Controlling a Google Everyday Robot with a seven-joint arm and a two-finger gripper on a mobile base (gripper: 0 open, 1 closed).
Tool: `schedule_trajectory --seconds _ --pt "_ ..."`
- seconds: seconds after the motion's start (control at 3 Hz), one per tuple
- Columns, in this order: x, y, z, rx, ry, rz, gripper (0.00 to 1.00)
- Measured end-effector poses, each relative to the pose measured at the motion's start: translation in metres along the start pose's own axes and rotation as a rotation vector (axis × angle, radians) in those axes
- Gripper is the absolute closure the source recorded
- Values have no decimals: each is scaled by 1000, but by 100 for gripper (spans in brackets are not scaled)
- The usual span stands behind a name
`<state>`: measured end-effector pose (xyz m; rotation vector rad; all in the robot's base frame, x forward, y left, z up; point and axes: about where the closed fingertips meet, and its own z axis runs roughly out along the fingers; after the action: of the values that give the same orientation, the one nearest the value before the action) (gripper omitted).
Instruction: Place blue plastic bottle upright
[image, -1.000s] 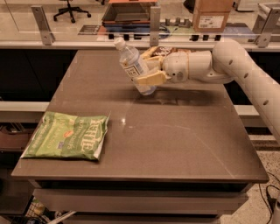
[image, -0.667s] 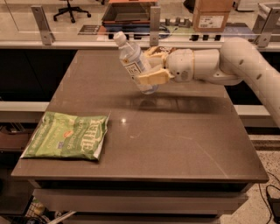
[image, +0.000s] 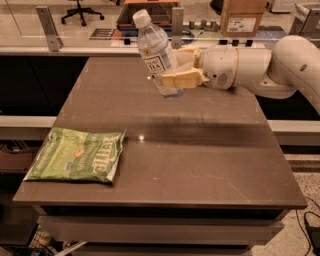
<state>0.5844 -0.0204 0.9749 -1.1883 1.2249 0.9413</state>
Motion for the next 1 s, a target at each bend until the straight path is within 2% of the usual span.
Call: schedule_trajectory --seconds 0.33,1.0 --pt "-16 -4 1 2 -10 -11 100" --pt "-20 -37 -2 23 17 -16 100"
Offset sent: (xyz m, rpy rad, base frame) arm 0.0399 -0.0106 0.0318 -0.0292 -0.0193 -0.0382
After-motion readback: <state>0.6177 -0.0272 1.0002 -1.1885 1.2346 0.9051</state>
